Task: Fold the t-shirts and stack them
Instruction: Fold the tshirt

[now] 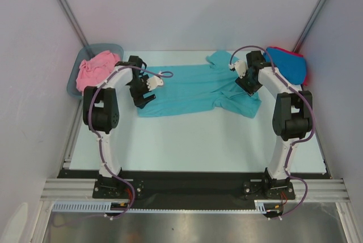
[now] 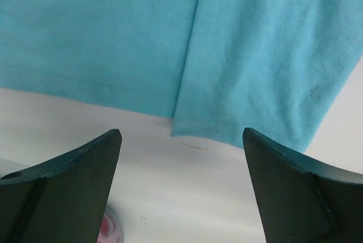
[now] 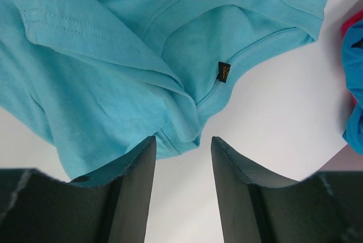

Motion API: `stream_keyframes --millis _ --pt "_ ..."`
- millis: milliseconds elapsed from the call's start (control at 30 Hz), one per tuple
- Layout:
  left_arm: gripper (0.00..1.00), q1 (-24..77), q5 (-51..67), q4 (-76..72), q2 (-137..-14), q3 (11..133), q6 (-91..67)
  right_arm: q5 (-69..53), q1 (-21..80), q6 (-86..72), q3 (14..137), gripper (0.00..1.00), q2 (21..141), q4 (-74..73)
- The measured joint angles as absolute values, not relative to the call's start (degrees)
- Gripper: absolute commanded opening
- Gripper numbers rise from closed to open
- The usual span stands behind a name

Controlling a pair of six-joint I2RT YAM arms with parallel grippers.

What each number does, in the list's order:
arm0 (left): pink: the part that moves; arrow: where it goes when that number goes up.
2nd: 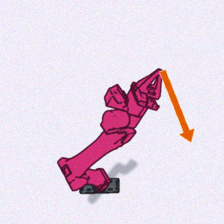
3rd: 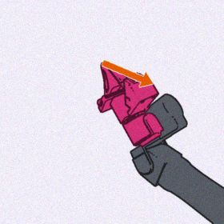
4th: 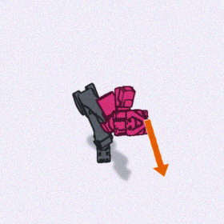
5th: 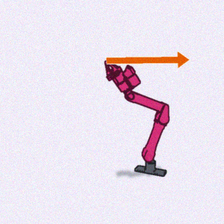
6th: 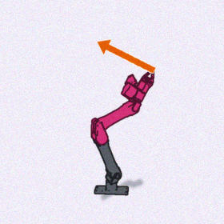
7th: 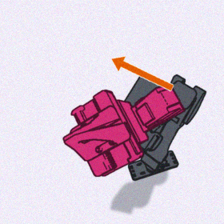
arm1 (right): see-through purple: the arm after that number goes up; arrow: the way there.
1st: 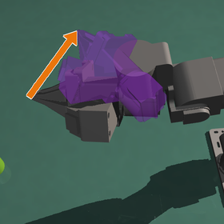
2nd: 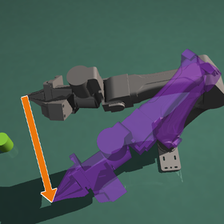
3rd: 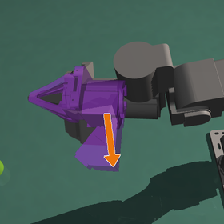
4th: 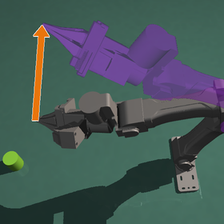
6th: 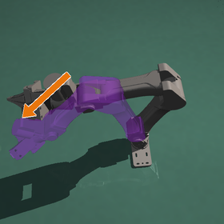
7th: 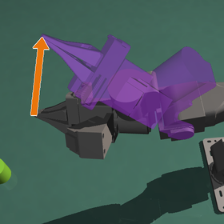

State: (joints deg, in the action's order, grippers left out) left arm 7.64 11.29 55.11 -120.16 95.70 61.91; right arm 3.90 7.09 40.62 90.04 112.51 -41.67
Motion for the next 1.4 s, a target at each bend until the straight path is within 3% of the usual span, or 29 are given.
stream_keyframes --millis 433,867,1167,1400 --pt "0.93 5.6 10.2 54.6 -122.2 97.6 62.0 4.3 7.4 40.6 90.0 0.47 112.5 -41.7" --pt "0.83 4.9 9.6 54.7 -125.4 99.1 61.9 5.1 7.9 40.8 90.7 0.43 112.7 -41.7" --pt "0.68 4.9 9.6 54.5 -125.5 99.9 61.9 5.3 8.2 40.8 90.7 0.41 112.7 -41.7" --pt "0.68 4.9 10.6 54.7 -125.5 99.9 61.9 6.0 8.3 41.1 90.7 0.41 112.7 -41.6"
